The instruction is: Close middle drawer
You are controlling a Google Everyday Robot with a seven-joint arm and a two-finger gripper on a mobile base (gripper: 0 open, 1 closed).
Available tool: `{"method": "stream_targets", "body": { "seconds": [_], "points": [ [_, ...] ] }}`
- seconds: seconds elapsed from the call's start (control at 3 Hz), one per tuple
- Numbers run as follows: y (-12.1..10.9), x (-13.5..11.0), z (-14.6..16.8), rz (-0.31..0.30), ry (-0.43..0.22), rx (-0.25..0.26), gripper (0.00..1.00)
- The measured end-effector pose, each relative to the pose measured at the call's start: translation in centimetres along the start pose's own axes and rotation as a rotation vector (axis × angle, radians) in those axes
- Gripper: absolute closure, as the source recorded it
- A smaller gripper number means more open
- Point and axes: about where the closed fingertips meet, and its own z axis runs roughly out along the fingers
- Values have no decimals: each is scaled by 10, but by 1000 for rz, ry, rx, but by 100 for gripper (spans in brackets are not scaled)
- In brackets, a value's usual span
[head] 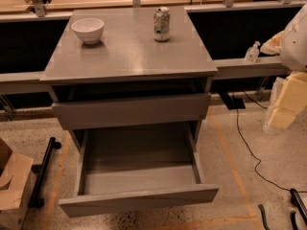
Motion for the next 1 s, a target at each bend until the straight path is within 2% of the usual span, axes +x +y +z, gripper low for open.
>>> {"method": "stream_targets", "body": {
  "seconds": [0.33,0.67,1.0],
  "points": [
    [0,0,0,0,0,0,0],
    [0,-1,-2,-1,-3,9,15],
    [4,6,15,4,-15,-37,38]
  ]
}}
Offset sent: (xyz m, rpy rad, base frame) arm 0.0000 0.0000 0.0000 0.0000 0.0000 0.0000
